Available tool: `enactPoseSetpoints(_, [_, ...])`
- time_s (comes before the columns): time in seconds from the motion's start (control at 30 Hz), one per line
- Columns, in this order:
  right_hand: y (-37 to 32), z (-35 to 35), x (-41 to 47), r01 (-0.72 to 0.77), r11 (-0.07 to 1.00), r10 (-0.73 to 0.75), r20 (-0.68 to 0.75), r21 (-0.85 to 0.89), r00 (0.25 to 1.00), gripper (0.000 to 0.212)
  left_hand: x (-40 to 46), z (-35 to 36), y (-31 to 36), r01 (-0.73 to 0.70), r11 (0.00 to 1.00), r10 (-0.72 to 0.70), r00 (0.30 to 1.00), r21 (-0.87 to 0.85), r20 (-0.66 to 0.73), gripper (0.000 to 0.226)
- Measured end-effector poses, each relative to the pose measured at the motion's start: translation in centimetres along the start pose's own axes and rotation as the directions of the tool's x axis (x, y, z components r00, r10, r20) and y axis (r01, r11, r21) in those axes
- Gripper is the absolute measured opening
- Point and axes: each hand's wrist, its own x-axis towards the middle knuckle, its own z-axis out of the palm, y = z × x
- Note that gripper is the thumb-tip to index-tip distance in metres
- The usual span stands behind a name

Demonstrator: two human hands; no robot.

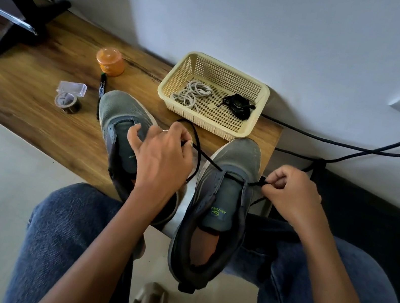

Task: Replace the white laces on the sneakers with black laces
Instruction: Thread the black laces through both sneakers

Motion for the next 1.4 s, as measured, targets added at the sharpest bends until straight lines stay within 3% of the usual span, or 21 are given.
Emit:
enactPoseSetpoints(0.07, [-0.2, 0.1, 0.0, 0.035, 0.998, -0.038, 0.047, 0.058, 0.998, 0.013, -0.1, 0.1, 0.1, -0.045, 0.999, 0.045, 0.999, -0.009, 0.005, 0.014])
enactPoseSetpoints(0.17, [-0.4, 0.5, -0.2, 0.103, 0.994, -0.099, 0.116, -0.025, 0.988, 0.016, -0.5, 0.7, 0.6, -0.161, 0.986, 0.159, 0.985, 0.035, 0.064, 0.026])
enactPoseSetpoints(0.33, [-0.7, 1.0, -0.2, 0.142, 0.981, -0.139, 0.031, -0.132, 0.99, 0.012, -1.2, 1.3, 1.2, -0.301, 0.953, 0.291, 0.943, 0.038, 0.161, 0.037])
enactPoseSetpoints(0.47, [-0.6, 1.7, -0.2, 0.16, 0.945, -0.168, -0.005, -0.285, 0.986, 0.014, -1.3, 1.4, 1.0, -0.308, 0.95, 0.294, 0.935, 0.043, 0.198, 0.039])
enactPoseSetpoints(0.6, [-0.8, 2.3, 0.0, 0.12, 0.955, -0.122, 0.01, -0.273, 0.992, 0.025, -1.3, 1.3, 1.1, -0.298, 0.954, 0.284, 0.937, 0.041, 0.205, 0.049])
enactPoseSetpoints(0.73, [-1.2, 2.8, 0.2, 0.068, 0.962, -0.041, 0.105, -0.266, 0.994, 0.016, -1.8, 1.5, 1.5, -0.344, 0.937, 0.324, 0.92, 0.062, 0.222, 0.072])
enactPoseSetpoints(0.97, [-1.1, 3.4, 0.1, 0.069, 0.953, -0.034, 0.119, -0.296, 0.992, 0.021, -2.0, 1.7, 1.8, -0.325, 0.944, 0.302, 0.917, 0.051, 0.26, 0.048])
enactPoseSetpoints(1.2, [-1.1, 3.4, 0.2, -0.115, 0.993, 0.113, 0.209, -0.002, 0.971, 0.026, -2.0, 1.8, 1.8, -0.301, 0.953, 0.276, 0.915, 0.041, 0.295, 0.051])
enactPoseSetpoints(1.3, [-0.7, 3.7, 0.4, -0.275, 0.94, 0.223, 0.25, 0.2, 0.942, 0.026, -2.0, 1.8, 1.9, -0.293, 0.955, 0.269, 0.913, 0.035, 0.306, 0.043])
enactPoseSetpoints(1.4, [-0.6, 3.8, 0.7, -0.292, 0.89, 0.208, 0.257, 0.351, 0.944, 0.027, -2.2, 1.9, 2.1, -0.281, 0.959, 0.255, 0.917, 0.041, 0.308, 0.04])
